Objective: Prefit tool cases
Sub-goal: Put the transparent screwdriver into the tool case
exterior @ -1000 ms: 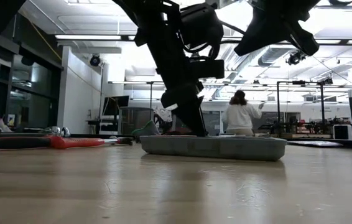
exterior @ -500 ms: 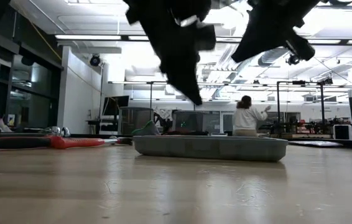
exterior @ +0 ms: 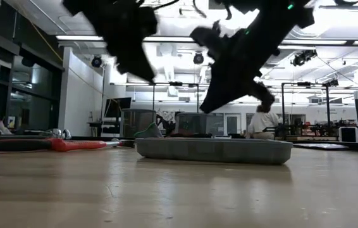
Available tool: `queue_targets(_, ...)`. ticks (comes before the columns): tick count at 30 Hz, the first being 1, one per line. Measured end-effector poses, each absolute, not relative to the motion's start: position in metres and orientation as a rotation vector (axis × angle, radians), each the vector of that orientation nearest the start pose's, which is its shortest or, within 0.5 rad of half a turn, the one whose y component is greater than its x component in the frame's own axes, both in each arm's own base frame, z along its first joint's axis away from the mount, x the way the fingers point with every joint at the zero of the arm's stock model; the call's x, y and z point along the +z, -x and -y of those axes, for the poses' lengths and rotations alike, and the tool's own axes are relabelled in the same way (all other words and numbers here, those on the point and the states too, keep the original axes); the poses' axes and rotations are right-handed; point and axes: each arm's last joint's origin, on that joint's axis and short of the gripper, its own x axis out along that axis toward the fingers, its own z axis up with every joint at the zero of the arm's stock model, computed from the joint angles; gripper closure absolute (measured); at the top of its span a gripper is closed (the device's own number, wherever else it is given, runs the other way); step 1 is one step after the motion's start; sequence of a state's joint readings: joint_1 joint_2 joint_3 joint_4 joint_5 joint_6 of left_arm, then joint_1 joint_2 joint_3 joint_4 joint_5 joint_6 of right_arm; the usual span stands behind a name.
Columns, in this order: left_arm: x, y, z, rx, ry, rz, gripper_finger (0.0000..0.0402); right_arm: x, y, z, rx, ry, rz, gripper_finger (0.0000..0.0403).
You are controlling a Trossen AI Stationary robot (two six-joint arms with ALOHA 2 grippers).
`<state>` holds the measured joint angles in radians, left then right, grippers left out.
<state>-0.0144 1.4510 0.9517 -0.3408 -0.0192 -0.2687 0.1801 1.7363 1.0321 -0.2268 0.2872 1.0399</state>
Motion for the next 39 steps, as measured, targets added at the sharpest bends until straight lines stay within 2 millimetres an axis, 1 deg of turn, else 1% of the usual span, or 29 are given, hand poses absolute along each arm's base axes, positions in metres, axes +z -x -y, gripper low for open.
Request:
queue_targets(3,0.214,-0.278,0.008,0.158,0.320,-0.822,0.0287,0.165,-0.346,-0.043,-0.537,-0.759,-0.806,0.0403)
queue_targets(8,0.193,-0.263,0.015,0.186,0.404,-0.856,0.0287,0.148,-0.352,-0.036,-0.518,-0.801,-0.864,0.0403)
queue_targets(11,0.191,-0.262,0.018,0.177,0.409,-0.850,0.0287,0.138,-0.352,-0.035,-0.548,-0.817,-0.892,0.0403)
queue_targets(17,0.191,-0.262,0.020,0.188,0.396,-0.838,0.0287,0.126,-0.355,-0.036,-0.570,-0.837,-0.901,0.0403)
queue_targets(20,0.191,-0.263,0.020,0.189,0.396,-0.835,0.0287,0.134,-0.357,-0.042,-0.527,-0.839,-0.852,0.0403)
queue_targets(23,0.191,-0.263,0.020,0.189,0.396,-0.835,0.0287,0.150,-0.357,-0.048,-0.518,-0.827,-0.792,0.0403)
queue_targets(25,0.192,-0.263,0.020,0.190,0.395,-0.832,0.0287,0.155,-0.356,-0.050,-0.520,-0.817,-0.776,0.0403)
queue_targets(32,0.192,-0.263,0.019,0.215,0.384,-0.824,0.0287,0.152,-0.350,-0.041,-0.606,-0.784,-0.810,0.0403)
queue_targets(39,0.192,-0.263,0.019,0.215,0.384,-0.825,0.0287,0.151,-0.351,-0.027,-0.634,-0.763,-0.809,0.0403)
